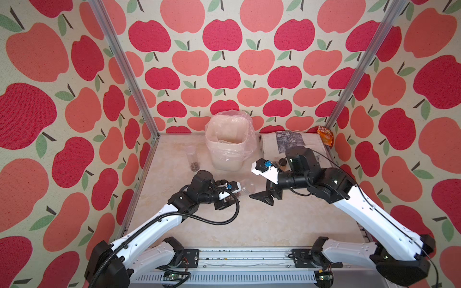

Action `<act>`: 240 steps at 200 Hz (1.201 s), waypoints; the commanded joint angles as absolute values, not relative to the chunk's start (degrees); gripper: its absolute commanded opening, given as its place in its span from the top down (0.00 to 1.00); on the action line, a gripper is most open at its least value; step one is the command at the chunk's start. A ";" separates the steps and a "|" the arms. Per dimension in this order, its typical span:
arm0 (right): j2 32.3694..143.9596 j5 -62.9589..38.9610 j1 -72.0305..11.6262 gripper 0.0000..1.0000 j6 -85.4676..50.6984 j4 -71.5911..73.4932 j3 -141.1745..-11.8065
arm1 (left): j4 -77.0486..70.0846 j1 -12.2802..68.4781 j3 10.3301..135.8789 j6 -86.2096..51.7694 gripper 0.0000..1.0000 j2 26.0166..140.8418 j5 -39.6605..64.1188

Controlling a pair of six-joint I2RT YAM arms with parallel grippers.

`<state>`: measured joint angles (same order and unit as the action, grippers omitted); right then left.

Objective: Empty the moldy dried flower tea in the jars
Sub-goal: Unscrew the lid from the jar.

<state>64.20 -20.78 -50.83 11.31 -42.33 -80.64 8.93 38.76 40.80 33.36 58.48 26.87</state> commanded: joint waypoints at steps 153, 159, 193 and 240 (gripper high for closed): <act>73.86 -21.74 -47.81 0.21 -24.87 -34.47 -74.96 | 0.71 42.01 38.58 37.80 0.82 55.76 12.03; 74.06 -22.09 -47.81 0.24 -24.51 -34.45 -74.99 | 0.81 42.01 38.58 37.80 0.82 55.75 11.96; 74.95 -23.93 -47.46 0.46 -20.95 -34.79 -75.34 | 0.93 42.06 38.41 37.87 0.82 55.96 12.54; 75.50 -24.28 -47.72 0.71 9.96 -46.18 -80.37 | 6.20 41.18 39.06 37.79 0.83 55.66 23.18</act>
<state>74.76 -22.55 -47.27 -12.43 -38.46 -76.29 2.33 41.63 38.57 37.21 56.60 13.58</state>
